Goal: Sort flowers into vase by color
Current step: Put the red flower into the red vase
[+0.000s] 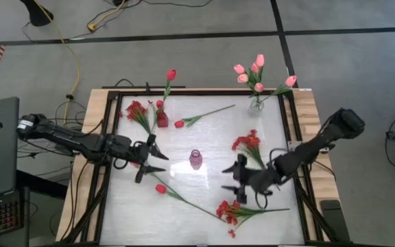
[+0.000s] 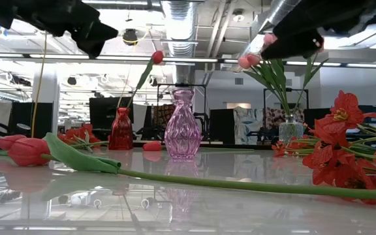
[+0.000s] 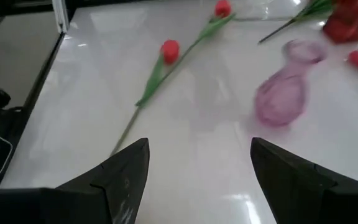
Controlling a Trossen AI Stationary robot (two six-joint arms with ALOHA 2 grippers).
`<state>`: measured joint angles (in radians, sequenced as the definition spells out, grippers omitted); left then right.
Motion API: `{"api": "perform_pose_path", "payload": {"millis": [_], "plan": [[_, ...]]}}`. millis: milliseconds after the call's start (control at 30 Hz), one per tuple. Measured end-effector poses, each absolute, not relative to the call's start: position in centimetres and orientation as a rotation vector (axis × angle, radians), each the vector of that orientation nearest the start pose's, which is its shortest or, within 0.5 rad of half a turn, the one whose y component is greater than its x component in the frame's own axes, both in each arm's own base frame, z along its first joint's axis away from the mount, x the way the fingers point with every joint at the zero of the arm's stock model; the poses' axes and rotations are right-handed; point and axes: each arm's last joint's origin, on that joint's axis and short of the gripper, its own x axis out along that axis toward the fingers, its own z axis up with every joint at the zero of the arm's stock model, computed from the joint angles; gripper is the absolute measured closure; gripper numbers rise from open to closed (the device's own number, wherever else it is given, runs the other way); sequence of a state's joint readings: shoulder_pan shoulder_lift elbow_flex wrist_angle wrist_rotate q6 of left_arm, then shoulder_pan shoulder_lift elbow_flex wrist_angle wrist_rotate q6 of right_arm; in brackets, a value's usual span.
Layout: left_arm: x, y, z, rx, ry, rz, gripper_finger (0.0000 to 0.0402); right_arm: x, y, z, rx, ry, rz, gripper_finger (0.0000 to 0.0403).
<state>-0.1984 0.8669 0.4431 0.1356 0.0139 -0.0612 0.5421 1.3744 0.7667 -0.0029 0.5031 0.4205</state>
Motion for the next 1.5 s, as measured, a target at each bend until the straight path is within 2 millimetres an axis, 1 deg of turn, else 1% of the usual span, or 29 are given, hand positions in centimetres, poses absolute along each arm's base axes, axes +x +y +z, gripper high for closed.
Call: {"api": "perform_pose_path", "payload": {"millis": [67, 167, 333, 433, 600, 733, 867, 967, 1133, 1367, 1500], "plan": [[18.7, -4.4, 22.8, -0.036, 0.315, -0.228, 0.0205, 25.4, 14.7, 20.8, 0.114, 0.532, -0.079, 0.0097], [18.9, -5.1, 22.6, -0.034, 0.316, -0.261, 0.0205, 26.7, 16.7, 19.9, 0.099, 0.553, -0.084, 0.0097], [19.2, -6.0, 22.4, -0.029, 0.308, -0.300, 0.0205, 30.0, 19.4, 19.7, 0.100, 0.552, -0.077, 0.0097], [19.3, -6.3, 22.2, -0.025, 0.318, -0.312, 0.0205, 31.8, 20.5, 19.4, 0.080, 0.584, -0.087, 0.0097], [19.6, -6.5, 21.8, 0.003, 0.328, -0.323, 0.0205, 34.4, 22.1, 18.1, 0.120, 0.655, -0.141, 0.0097], [19.9, -6.6, 21.8, 0.047, 0.303, -0.333, 0.0205, 35.9, 23.3, 17.5, 0.124, 0.756, -0.138, 0.0097], [20.1, -6.6, 21.6, 0.066, 0.299, -0.339, 0.0205, 36.8, 24.6, 17.2, 0.082, 0.810, -0.144, 0.0097], [20.1, -6.7, 21.7, 0.071, 0.287, -0.361, 0.0205, 37.3, 25.1, 16.8, 0.064, 0.835, -0.146, 0.0097], [20.1, -6.7, 21.8, 0.081, 0.280, -0.377, 0.0205, 37.6, 25.3, 16.3, 0.066, 0.854, -0.138, 0.0097], [20.1, -6.8, 21.8, 0.069, 0.282, -0.386, 0.0205, 37.7, 25.3, 16.4, 0.119, 0.836, -0.154, 0.0097], [20.1, -6.8, 21.8, 0.049, 0.287, -0.387, 0.0205, 38.0, 25.2, 15.7, 0.098, 0.843, -0.159, 0.0097]]}}
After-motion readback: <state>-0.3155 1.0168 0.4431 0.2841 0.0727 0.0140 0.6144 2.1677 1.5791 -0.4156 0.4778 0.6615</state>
